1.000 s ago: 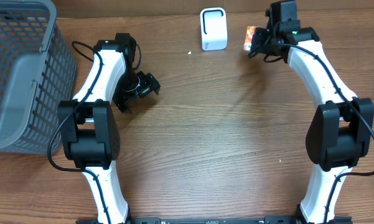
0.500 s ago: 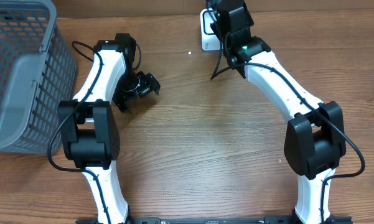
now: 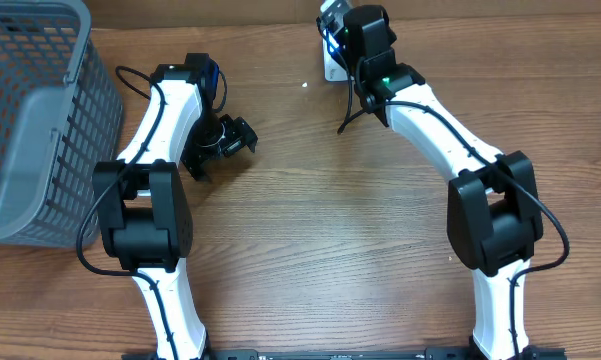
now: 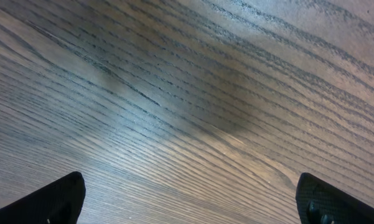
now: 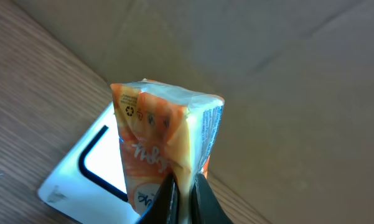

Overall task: Scan the item barcode
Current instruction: 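Carry the Kleenex pack off the right edge with the right gripper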

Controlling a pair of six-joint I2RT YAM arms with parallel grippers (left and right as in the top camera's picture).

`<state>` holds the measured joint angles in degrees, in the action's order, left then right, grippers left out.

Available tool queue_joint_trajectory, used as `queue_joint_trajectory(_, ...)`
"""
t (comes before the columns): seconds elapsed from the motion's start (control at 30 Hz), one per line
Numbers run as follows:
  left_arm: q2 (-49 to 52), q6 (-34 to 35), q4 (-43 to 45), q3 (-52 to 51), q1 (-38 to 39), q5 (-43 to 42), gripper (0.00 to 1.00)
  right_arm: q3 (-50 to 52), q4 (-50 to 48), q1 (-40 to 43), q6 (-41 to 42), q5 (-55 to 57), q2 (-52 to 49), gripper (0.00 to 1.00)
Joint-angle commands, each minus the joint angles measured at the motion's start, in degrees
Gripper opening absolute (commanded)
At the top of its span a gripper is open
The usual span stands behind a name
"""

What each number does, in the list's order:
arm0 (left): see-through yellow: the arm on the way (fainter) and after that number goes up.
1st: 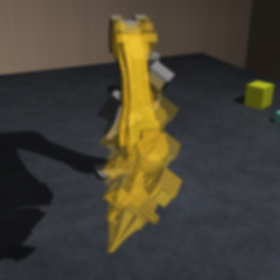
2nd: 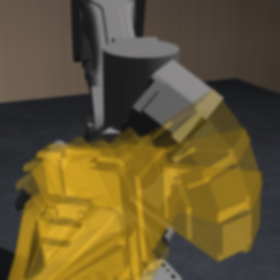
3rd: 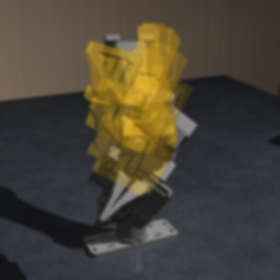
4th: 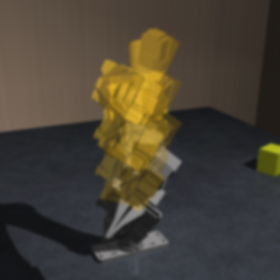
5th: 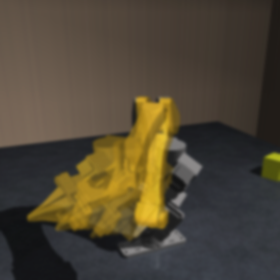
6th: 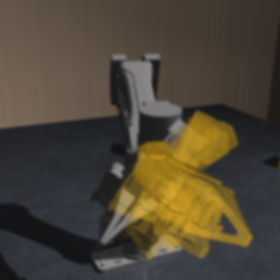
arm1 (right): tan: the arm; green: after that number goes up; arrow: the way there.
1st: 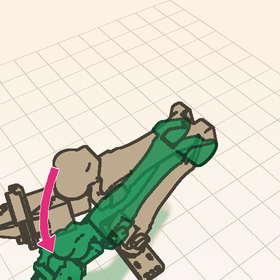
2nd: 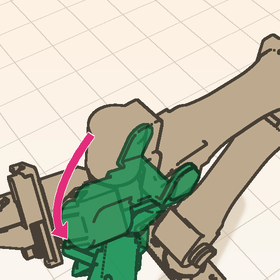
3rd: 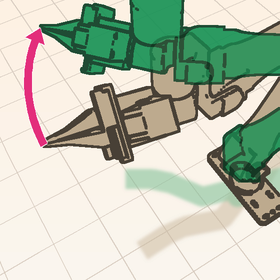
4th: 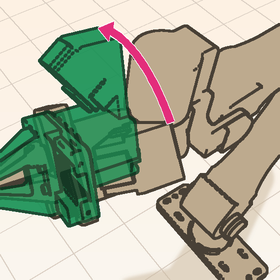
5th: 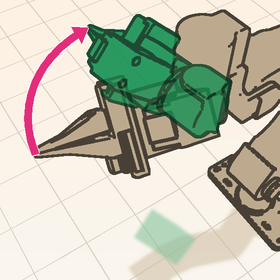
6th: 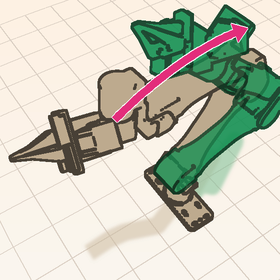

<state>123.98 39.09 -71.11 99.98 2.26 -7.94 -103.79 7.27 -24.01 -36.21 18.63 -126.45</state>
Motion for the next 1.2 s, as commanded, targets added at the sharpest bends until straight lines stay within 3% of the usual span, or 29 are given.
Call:
queue_joint_trajectory(0.0,0.42,1.20,-0.11,-0.61,0.66,-0.46,1.00,-1.25,-0.81,0.24,-0.57,-2.25,-1.92,0.04)
queue_joint_trajectory(0.53,0.42,1.22,-0.11,-0.61,0.66,-0.44,1.00,-1.22,-1.55,1.38,-3.72,-0.79,-3.23,0.04)
queue_joint_trajectory(0.87,0.42,1.20,-0.11,-0.61,0.81,-0.46,1.00,-1.25,-16.13,6.45,-3.74,25.46,-2.78,0.04)
queue_joint_trajectory(1.03,0.42,1.22,-0.11,-0.61,0.72,-0.44,1.00,-1.25,-15.87,13.38,-3.54,35.85,-2.19,0.04)
queue_joint_trajectory(1.17,0.42,1.20,-0.11,-0.61,0.76,-0.44,1.00,-1.22,-13.88,20.33,3.80,46.95,-2.19,0.04)
